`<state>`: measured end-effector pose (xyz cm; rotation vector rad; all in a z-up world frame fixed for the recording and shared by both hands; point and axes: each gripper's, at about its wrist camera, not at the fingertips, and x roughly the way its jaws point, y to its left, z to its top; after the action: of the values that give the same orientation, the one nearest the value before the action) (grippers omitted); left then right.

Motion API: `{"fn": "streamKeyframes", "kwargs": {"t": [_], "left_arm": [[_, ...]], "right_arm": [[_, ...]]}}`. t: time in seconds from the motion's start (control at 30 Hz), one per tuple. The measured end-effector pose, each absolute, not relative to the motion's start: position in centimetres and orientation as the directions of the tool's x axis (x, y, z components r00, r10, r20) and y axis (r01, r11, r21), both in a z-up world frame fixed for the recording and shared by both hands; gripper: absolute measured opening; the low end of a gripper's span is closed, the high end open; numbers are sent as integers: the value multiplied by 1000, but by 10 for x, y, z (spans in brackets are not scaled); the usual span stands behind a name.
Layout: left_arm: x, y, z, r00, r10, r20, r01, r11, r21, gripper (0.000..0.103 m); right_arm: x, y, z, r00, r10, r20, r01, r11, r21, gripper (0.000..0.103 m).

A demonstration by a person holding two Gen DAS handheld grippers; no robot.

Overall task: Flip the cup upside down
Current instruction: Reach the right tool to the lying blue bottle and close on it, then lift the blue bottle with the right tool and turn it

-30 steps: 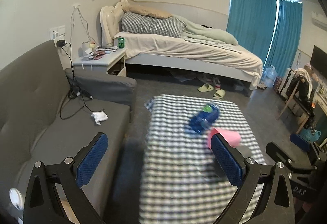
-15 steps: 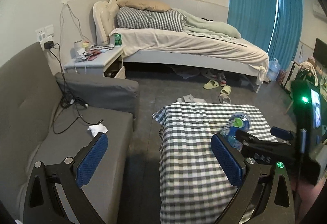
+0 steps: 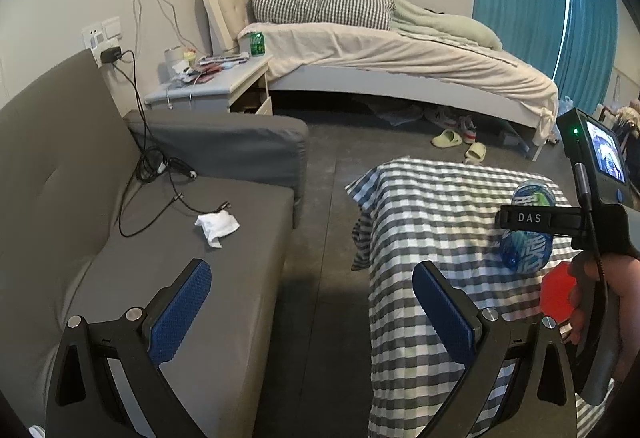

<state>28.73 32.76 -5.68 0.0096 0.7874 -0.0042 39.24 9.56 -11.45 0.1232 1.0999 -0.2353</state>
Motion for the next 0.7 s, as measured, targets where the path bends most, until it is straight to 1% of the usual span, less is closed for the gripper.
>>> {"fn": "streamKeyframes", "kwargs": {"t": [0.07, 0.23, 0.37, 0.5, 0.7], "left_arm": [[286, 328, -58, 700, -9, -714, 12, 1000, -1, 103], [284, 325, -51, 704, -18, -710, 22, 1000, -4, 103], [278, 323, -33, 715, -13, -699, 13, 1000, -5, 103], [264, 326, -13, 729, 15, -685, -12, 1000, 9, 103], [229, 338, 14, 738, 68, -672, -68, 997, 26, 103]], "right_arm": [[393, 95, -120, 402, -125, -907, 254, 967, -21, 89], [386, 90, -117, 403, -74, -912, 236, 971, 26, 84], [369, 96, -104, 422, -18, -906, 196, 978, 72, 81], [343, 112, -81, 452, 39, -891, 113, 988, 100, 77], [285, 141, -44, 486, 111, -867, -57, 994, 95, 76]]}}
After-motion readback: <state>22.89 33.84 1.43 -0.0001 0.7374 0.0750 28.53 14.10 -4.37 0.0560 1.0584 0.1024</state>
